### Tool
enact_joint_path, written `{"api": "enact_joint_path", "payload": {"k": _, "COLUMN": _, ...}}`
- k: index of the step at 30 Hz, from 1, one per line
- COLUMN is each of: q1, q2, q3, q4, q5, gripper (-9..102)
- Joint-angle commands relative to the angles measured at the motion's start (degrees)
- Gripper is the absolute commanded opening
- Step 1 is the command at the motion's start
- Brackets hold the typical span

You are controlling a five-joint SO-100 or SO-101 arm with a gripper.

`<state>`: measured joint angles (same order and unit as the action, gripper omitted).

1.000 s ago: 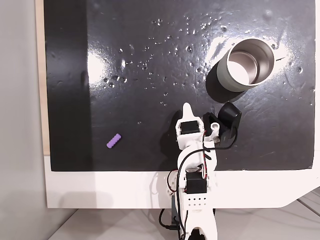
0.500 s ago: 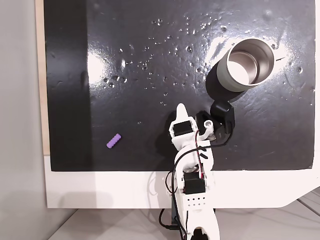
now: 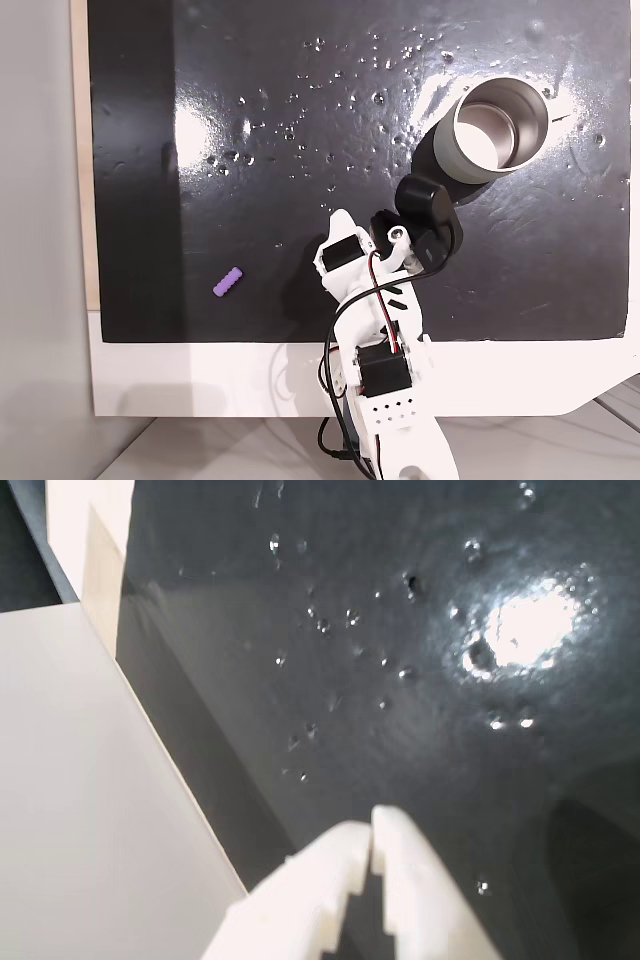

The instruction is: Grasp a pengrip and put it in the cup.

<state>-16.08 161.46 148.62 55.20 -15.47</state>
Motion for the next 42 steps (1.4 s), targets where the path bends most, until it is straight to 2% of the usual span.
{"api": "enact_joint_path", "payload": {"k": 1, "q1": -4.8, "q2": -7.9, "q3": -11.0, "q4": 4.1, "q5": -0.4, "gripper": 0}}
{"api": "enact_joint_path", "payload": {"k": 9, "q1": -17.1, "q2": -25.0, "q3": -22.3, "q4": 11.2, "q5": 3.6, "gripper": 0}}
{"api": "enact_joint_path", "payload": {"k": 18, "q1": -23.9, "q2": -43.7, "q3": -33.2, "q4": 15.3, "q5": 5.3, "gripper": 0}}
{"api": "enact_joint_path", "payload": {"k": 25, "q1": -28.5, "q2": -50.2, "q3": -34.2, "q4": 15.9, "q5": 5.6, "gripper": 0}}
{"api": "enact_joint_path", "payload": {"k": 35, "q1": -29.2, "q2": -60.7, "q3": -37.8, "q4": 12.9, "q5": 8.9, "gripper": 0}}
{"api": "enact_joint_path", "payload": {"k": 42, "q1": -32.0, "q2": -66.4, "q3": -42.6, "q4": 12.3, "q5": 9.8, "gripper": 7}}
